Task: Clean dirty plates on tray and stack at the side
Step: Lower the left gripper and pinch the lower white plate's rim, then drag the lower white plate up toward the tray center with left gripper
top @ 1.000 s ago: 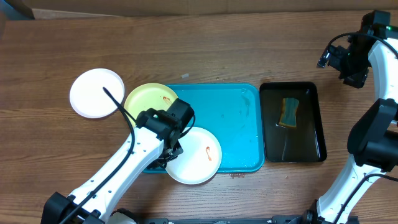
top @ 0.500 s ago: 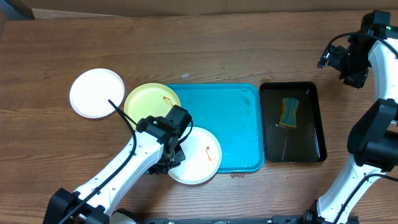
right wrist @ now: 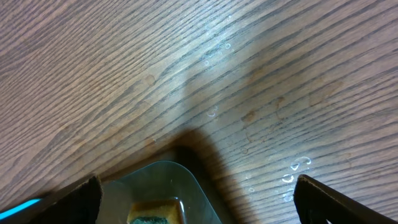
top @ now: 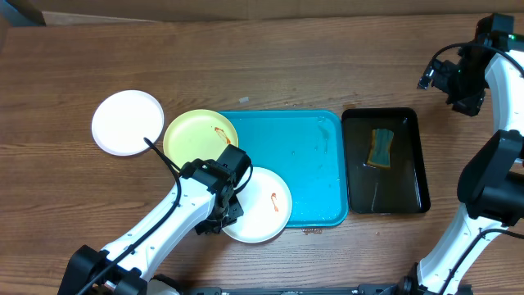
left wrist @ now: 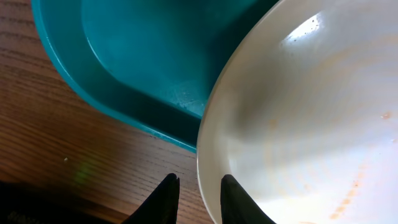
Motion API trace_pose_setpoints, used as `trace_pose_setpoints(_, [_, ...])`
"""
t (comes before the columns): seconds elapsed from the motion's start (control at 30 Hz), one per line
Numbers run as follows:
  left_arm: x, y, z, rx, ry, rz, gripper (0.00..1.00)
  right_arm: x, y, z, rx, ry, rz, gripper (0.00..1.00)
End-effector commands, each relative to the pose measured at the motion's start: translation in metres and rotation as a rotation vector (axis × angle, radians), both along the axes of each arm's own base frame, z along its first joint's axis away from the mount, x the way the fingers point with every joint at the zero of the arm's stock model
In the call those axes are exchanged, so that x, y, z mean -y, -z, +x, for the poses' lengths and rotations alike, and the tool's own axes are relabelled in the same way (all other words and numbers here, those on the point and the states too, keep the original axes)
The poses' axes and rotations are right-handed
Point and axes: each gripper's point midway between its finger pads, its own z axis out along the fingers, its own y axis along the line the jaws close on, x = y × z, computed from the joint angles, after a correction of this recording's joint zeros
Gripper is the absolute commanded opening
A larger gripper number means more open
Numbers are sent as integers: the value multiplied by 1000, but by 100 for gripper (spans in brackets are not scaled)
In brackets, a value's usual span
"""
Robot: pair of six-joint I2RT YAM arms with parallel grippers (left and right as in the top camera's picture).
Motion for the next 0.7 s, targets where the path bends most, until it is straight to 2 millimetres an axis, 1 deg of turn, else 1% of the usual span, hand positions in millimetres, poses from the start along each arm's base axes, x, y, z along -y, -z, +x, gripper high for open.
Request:
trace_pose_setpoints(0.0, [0, 2, -1, -4, -17, -5, 25, 2, -17, 5, 47, 5, -7, 100])
trace_pose_setpoints(0.23, [0, 2, 0, -2, -20, -6, 24, 2, -17, 5, 47, 5, -7, 100])
trace_pose_setpoints(0.53, [-1, 8, -3, -3, -39, -6, 23, 2, -17, 5, 47, 5, -7, 100])
trace_pose_setpoints(0.67, [-1, 8, -3, -2, -39, -8, 20, 2, -17, 5, 46, 5, -7, 100])
